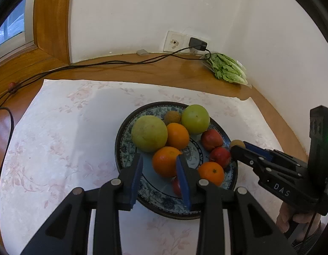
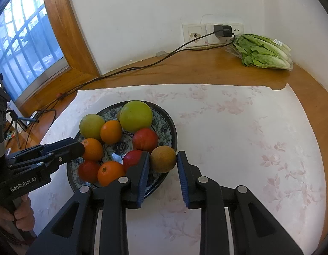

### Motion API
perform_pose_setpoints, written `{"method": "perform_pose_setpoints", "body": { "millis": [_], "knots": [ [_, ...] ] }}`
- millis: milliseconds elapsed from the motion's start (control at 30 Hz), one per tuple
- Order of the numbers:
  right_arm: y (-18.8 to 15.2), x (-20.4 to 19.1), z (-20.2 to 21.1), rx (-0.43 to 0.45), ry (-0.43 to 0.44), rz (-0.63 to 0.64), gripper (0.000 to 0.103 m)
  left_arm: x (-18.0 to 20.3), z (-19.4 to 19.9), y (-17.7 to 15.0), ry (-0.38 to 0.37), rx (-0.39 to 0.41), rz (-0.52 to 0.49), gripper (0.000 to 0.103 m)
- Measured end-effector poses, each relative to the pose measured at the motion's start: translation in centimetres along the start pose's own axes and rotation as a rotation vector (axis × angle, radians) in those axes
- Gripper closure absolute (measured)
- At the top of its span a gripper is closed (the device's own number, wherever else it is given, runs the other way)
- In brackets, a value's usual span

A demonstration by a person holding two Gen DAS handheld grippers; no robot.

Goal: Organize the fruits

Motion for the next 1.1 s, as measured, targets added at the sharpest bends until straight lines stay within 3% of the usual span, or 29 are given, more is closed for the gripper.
{"method": "perform_pose_setpoints", "body": {
  "millis": [167,400,800,1100],
  "knots": [
    [-0.1,0.0,0.0,0.002,0.009,-0.011,0.075,0.0,0.0,0.0,0.003,-0.001,-0.002,0.068],
    [-0.1,0.0,0.3,0.012,0.013,-0.021,0.068,0.4,0.7,0.0,0.006,0.015,-0.017,0.051],
    [-0.5,-1.0,3.1,0.031,0.03,-0.026,0.067,1.4,2.7,-1.5,0.01,0.001,-0.056,0.049],
    [-3.0,-3.1,4.4,-0.016,0.06,-0.024,0.067,1.6,4.0,-3.6,0.011,-0.042,-0.058,0.049]
  ]
}}
Point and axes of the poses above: each gripper's, at about its wrist camera, not at the fingertips, and z roughly against the way its jaws point, x to its right, y to its top, the point moved 6 cm from there along -z, roughly the way its jaws point, and after that the axes turned 14 degrees about z, right-handed, at the moved point
